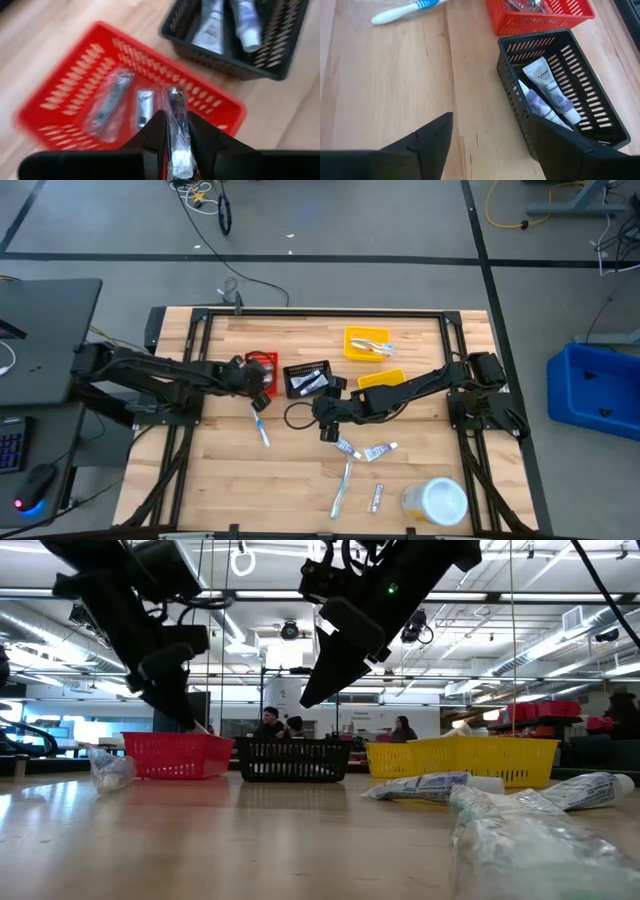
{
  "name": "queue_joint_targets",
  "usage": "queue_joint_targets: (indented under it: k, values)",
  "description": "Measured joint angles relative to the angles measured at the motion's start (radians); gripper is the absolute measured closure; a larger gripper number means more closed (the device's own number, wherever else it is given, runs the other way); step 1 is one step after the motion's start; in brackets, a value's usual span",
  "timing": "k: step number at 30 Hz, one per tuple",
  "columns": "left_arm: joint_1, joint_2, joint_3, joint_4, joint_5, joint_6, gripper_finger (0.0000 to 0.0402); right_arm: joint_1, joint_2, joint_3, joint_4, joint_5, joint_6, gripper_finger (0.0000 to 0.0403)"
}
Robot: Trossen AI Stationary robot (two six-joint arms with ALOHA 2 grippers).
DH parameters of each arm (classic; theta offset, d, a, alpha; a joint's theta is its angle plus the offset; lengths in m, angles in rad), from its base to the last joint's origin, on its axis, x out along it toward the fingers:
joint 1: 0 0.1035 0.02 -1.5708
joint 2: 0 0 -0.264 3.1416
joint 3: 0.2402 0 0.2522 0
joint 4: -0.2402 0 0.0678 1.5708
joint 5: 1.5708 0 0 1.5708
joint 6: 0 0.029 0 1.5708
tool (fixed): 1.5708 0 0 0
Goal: Pick & Place Travel size toiletries
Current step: Put the silver nail cutter into the red bin, then put the white toothpaste into the black bin
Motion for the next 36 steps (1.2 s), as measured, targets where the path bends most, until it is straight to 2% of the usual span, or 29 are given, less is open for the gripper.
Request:
queue_joint_targets:
  k: [4, 12, 20, 25, 31, 36]
  values:
    - [0.036, 0.031, -0.025, 0.091, 0.058, 0.059, 0.0329, 0.000, 0.000, 0.000, 0.001, -0.021, 0.000, 0.0146]
    - [0.094, 0.089, -0.028, 0.101, 0.113, 0.133, 0.0322, 0.000, 0.000, 0.000, 0.001, -0.032, 0.000, 0.0159]
    - [0.102, 0.092, -0.028, 0.114, 0.109, 0.180, 0.0265, 0.000, 0.000, 0.000, 0.000, -0.039, 0.000, 0.0152]
    - [0.102, 0.092, -0.021, 0.111, 0.101, 0.186, 0.0239, 0.000, 0.000, 0.000, 0.000, -0.129, 0.018, 0.0142]
    - [0.102, 0.092, 0.016, 0.111, 0.099, 0.212, 0.0237, 0.000, 0.000, 0.000, -0.008, -0.138, 0.068, 0.0140]
    - [0.102, 0.092, 0.063, 0.109, 0.100, 0.241, 0.0244, 0.000, 0.000, 0.000, -0.045, -0.139, 0.116, 0.0154]
